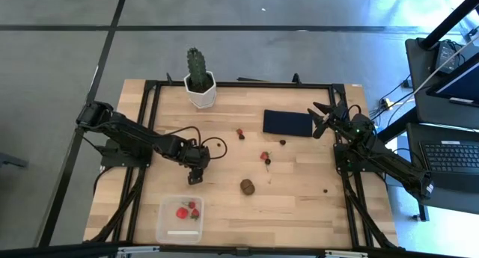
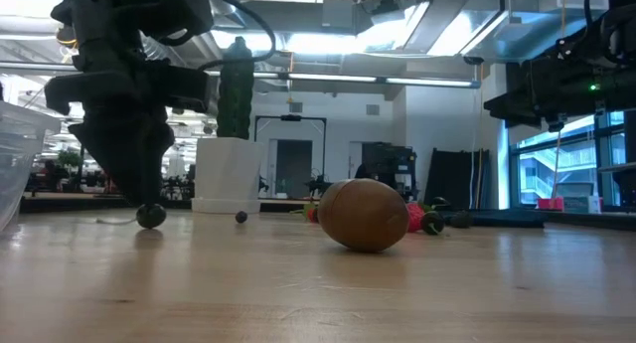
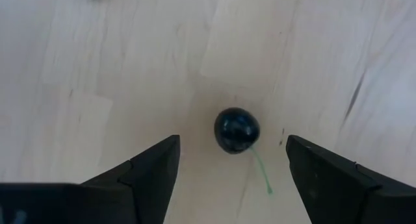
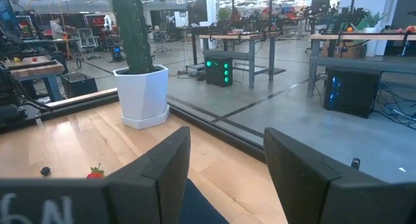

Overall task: Pick and placing Produce into tupperware
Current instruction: Put the black cherry in the transparent bin

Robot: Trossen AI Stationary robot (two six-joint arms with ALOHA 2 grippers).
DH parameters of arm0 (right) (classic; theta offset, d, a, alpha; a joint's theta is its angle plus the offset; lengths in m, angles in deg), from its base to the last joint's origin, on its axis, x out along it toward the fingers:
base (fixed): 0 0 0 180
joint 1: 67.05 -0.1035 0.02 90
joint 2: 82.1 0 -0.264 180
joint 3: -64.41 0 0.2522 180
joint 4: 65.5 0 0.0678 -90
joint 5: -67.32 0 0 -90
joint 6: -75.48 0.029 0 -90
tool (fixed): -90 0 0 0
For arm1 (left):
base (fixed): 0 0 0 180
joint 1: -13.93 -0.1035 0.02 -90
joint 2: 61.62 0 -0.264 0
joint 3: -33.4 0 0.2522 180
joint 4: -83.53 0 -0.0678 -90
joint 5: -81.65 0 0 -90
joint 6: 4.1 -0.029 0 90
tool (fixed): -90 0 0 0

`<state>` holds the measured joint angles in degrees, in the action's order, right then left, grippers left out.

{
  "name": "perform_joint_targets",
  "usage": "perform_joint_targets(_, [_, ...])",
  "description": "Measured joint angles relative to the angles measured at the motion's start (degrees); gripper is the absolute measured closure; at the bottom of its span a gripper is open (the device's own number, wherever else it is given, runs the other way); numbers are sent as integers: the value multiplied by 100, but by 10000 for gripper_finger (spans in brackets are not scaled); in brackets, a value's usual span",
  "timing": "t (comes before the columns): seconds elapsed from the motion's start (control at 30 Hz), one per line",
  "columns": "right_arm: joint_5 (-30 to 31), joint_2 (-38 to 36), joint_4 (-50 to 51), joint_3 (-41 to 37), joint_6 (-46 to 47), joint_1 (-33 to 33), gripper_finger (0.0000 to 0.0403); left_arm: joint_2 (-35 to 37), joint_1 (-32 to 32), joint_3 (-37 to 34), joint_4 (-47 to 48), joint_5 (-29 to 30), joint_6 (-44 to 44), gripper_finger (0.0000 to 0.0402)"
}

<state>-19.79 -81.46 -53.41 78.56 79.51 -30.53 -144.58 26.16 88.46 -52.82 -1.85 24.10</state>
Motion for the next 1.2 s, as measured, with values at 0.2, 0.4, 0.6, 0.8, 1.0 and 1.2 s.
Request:
perform_joint_targets(0.2, [0, -2, 0, 0, 0, -1, 205, -9, -4, 0, -2, 2, 199, 129])
perform_joint_targets(0.4, [-1, -1, 0, 1, 0, 1, 205, -271, -4, 0, -24, 4, 327, 129])
perform_joint_targets(0.6, [0, 0, 0, 0, 0, 1, 205, -506, -4, 2, -54, 9, 333, 129])
perform_joint_targets(0.8, [0, -2, 0, 0, 0, 1, 205, -538, -4, 13, -57, 15, 329, 129])
perform_joint_targets(1.0, [-2, -2, 0, 2, 0, 1, 205, -542, -7, 11, -58, 15, 323, 141])
perform_joint_targets(1.2, [0, -1, 0, 0, -1, 1, 205, -546, -9, 11, -64, 15, 320, 157])
